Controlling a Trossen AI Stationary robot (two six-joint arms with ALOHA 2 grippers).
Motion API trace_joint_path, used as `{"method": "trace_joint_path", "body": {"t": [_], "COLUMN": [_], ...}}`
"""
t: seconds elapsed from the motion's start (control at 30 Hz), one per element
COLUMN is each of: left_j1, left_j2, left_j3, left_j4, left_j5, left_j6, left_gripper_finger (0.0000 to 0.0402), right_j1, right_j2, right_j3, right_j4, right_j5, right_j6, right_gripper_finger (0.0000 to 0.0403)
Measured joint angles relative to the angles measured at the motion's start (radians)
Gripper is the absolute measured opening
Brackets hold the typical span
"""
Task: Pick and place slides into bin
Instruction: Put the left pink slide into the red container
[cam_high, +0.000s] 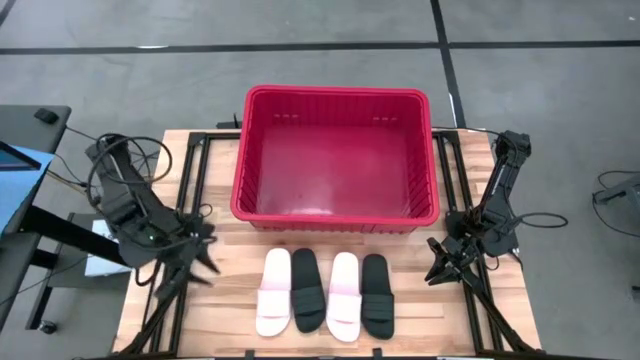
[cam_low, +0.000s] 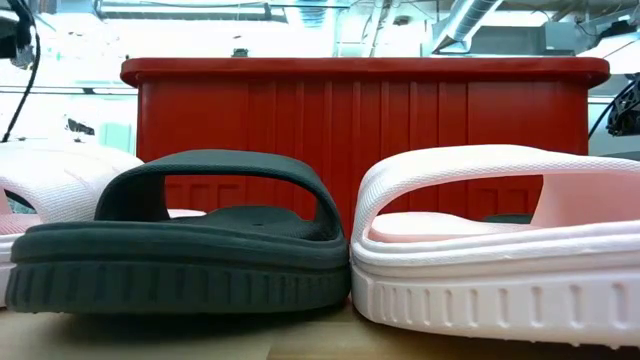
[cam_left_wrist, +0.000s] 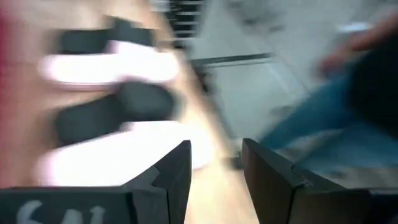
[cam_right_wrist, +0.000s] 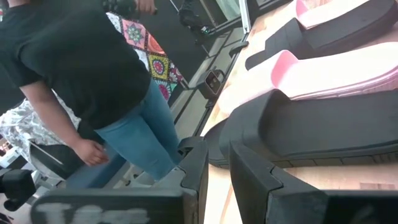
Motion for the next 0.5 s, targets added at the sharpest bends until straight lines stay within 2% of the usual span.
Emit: {"method": "trace_joint_path", "body": {"t": [0.07,0.17,0.37,0.5], "left_j1": [0.0,0.0,0.003,0.03], "left_j2": [0.047,0.114,0.27,0.376], "left_j3": [0.06,0.106,0.111,0.111], "left_j4": [-0.081,-0.124,-0.153,-0.127], "left_j5": [-0.052,-0.052,-0.115,-0.122], "left_j6": [0.002,0.039,0.105,0.122], "left_gripper_finger": [0.0132,0.0132,0.0132,0.0132], "right_j1": [0.0,0.0,0.0,0.0], "right_j2": [0.0,0.0,0.0,0.0], "right_j3": [0.0,0.0,0.0,0.0], "right_j4": [0.0,0.0,0.0,0.0], "right_j5": [0.0,0.0,0.0,0.0], "right_j6": [0.0,0.0,0.0,0.0], "right_gripper_finger": [0.0057,0.0057,0.0057,0.0057]}}
